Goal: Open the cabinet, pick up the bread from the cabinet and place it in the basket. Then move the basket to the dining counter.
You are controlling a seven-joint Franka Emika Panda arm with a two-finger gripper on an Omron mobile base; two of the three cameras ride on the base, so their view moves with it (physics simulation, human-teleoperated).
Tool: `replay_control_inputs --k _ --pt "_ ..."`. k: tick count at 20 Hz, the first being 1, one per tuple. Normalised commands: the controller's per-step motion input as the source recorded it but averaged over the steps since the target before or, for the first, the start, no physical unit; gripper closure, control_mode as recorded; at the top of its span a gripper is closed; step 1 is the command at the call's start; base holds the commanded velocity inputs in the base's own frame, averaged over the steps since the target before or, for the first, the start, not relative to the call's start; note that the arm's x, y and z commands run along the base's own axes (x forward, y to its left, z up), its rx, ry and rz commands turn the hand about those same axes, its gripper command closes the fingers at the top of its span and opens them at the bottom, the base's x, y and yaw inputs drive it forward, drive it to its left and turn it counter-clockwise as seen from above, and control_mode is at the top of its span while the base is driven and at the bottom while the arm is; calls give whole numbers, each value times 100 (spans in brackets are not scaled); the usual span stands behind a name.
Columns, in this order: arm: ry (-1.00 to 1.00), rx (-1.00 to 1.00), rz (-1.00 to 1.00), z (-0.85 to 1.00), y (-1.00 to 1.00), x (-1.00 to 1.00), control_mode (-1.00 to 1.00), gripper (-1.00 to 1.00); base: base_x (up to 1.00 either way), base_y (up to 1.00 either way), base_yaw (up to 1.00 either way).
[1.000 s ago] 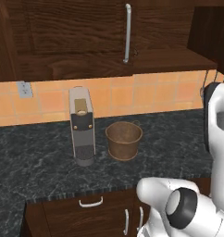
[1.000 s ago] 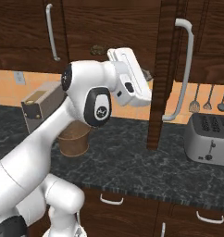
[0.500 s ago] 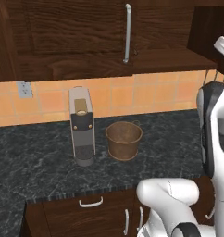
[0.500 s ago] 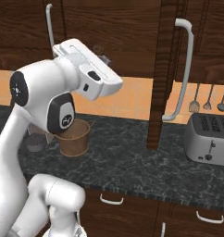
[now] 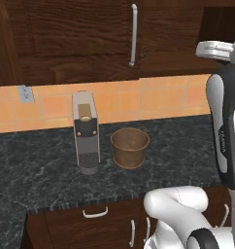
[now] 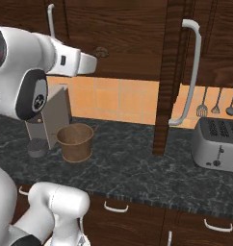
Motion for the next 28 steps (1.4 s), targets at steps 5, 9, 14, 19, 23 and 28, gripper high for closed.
replay_control_inputs --k 5,9,14,19,23,28 --pt "2 0 0 -30 61 39 -100 -100 0 0 0" --pt "8 -2 0 -7 54 62 -100 -100 0 0 0" --pt "12 -8 1 0 51 59 -100 -100 0 0 0" --pt "0 -3 0 0 28 44 -100 -100 0 0 0" --pt "0 0 0 0 36 54 -100 -100 0 0 0" --pt "0 0 0 -2 35 61 -100 -100 0 0 0"
